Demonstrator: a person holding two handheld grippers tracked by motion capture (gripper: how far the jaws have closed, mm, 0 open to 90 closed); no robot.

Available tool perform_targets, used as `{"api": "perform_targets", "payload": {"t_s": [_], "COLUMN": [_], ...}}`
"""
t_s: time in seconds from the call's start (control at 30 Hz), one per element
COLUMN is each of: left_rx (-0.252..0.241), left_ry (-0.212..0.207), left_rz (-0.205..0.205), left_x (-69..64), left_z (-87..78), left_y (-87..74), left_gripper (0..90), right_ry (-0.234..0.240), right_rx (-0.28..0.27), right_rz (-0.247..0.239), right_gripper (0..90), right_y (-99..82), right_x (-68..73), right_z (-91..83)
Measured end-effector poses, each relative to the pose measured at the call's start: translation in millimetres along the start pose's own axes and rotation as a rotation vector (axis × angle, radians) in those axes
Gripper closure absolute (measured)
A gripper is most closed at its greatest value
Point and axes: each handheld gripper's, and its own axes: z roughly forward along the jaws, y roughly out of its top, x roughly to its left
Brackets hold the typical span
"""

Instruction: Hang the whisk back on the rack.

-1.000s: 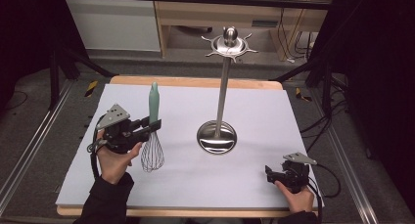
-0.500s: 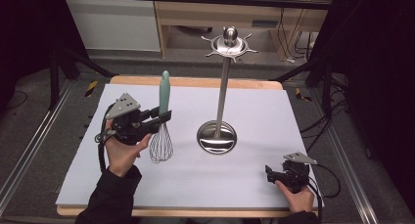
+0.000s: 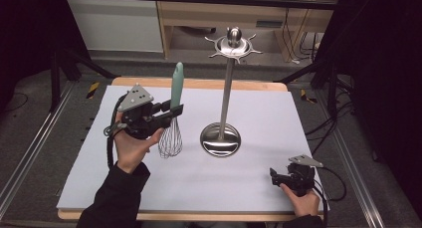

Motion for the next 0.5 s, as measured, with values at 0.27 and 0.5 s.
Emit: {"api": "perform_targets", "payload": {"t_s": [0.27, 0.5], "left_rx": [0.013, 0.020], "left_ry": [0.003, 0.002], "left_rz": [0.026, 0.041], "left_x": [-7.9, -11.8], "left_z": [7.9, 14.9], "left_y": [11.8, 22.3], "left_gripper": [68.9, 68.9], "right_ry": [-0.001, 0.000], "right_rx": [0.001, 0.000], "right_rz": [0.003, 0.006], "right_gripper": [9.4, 9.4], "right_y": [0.2, 0.3], "right_x": [0.0, -0.2], "right_z": [0.1, 0.1]}}
